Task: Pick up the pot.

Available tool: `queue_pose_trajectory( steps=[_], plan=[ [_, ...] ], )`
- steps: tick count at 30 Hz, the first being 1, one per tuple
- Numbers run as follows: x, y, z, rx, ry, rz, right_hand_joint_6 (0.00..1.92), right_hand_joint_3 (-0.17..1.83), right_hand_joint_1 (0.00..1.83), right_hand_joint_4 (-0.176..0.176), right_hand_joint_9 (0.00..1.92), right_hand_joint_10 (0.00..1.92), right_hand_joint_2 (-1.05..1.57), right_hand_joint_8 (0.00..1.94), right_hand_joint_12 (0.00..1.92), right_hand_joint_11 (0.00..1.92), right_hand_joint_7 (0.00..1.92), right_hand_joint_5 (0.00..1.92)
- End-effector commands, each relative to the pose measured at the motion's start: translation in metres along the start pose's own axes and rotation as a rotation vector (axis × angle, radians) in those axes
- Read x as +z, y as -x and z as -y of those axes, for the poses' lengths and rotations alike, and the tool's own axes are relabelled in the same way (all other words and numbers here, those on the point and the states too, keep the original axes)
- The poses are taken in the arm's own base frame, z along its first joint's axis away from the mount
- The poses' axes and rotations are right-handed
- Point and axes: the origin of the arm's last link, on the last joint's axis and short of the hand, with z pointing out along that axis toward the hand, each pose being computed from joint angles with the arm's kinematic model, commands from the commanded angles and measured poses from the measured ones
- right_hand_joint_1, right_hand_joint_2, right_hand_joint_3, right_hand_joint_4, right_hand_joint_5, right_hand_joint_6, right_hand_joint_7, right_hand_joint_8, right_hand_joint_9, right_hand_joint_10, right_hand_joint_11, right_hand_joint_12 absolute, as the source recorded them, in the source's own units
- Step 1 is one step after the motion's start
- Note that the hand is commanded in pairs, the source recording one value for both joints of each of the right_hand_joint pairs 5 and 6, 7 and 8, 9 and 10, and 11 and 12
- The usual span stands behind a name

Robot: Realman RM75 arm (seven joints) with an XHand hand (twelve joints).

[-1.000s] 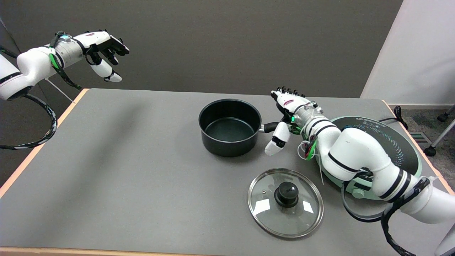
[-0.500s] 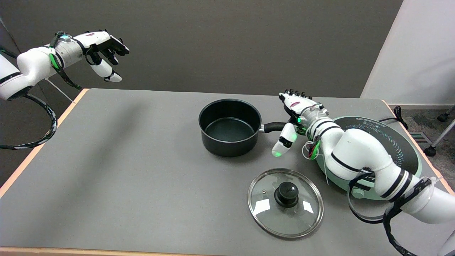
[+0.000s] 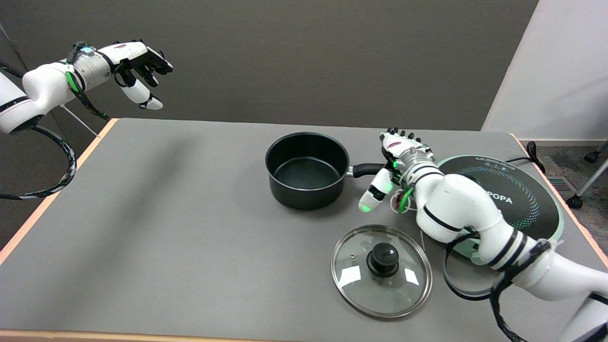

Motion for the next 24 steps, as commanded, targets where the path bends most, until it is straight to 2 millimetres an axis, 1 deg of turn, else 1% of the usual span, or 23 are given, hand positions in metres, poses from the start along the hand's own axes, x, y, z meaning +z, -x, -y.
queue_pose_trajectory(
  steps=[1, 3, 7, 8, 9, 11, 12, 13, 14, 18, 24],
  plan=[
    [0.004, -0.01, 0.05, 0.065, 0.009, 0.012, 0.02, 0.89, 1.27, -0.134, 0.02, 0.02, -0.65, 0.02, 0.02, 0.02, 0.02, 0.02],
    [0.005, -0.007, 0.052, 0.073, 0.008, 0.034, 0.02, 0.87, 1.27, -0.136, 0.02, 0.02, -0.63, 0.02, 0.02, 0.02, 0.02, 0.02],
    [0.005, 0.002, 0.05, 0.068, 0.043, 0.081, 0.02, 0.85, 1.27, -0.133, 0.02, 0.02, -0.61, 0.02, 0.02, 0.02, 0.02, 0.02],
    [0.005, 0.003, 0.049, 0.059, 0.05, 0.086, 0.02, 0.85, 1.25, -0.161, 0.02, 0.02, -0.61, 0.02, 0.02, 0.02, 0.02, 0.02],
    [0.004, 0.004, 0.049, 0.05, 0.055, 0.089, 0.02, 0.84, 1.25, -0.176, 0.02, 0.02, -0.61, 0.02, 0.02, 0.02, 0.02, 0.02],
    [0.002, 0.002, 0.05, 0.029, 0.062, 0.09, 0.02, 0.82, 1.24, -0.176, 0.02, 0.02, -0.59, 0.02, 0.02, 0.02, 0.02, 0.02],
    [0.001, 0.001, 0.05, 0.027, 0.062, 0.089, 0.02, 0.81, 1.25, -0.148, 0.02, 0.02, -0.59, 0.02, 0.02, 0.02, 0.02, 0.02],
    [0.001, 0.0, 0.051, 0.027, 0.062, 0.088, 0.02, 0.8, 1.25, -0.102, 0.02, 0.02, -0.58, 0.02, 0.02, 0.02, 0.02, 0.02],
    [0.0, -0.001, 0.051, 0.03, 0.063, 0.088, 0.02, 0.79, 1.24, -0.093, 0.02, 0.02, -0.58, 0.02, 0.02, 0.02, 0.02, 0.02],
    [-0.001, 0.0, 0.051, 0.033, 0.069, 0.093, 0.02, 0.75, 1.24, -0.076, 0.02, 0.02, -0.57, 0.02, 0.02, 0.02, 0.02, 0.02],
    [-0.001, -0.002, 0.049, 0.007, 0.084, 0.096, 0.02, 0.73, 1.23, -0.071, 0.02, 0.02, -0.56, 0.02, 0.02, 0.02, 0.02, 0.02]
  ],
)
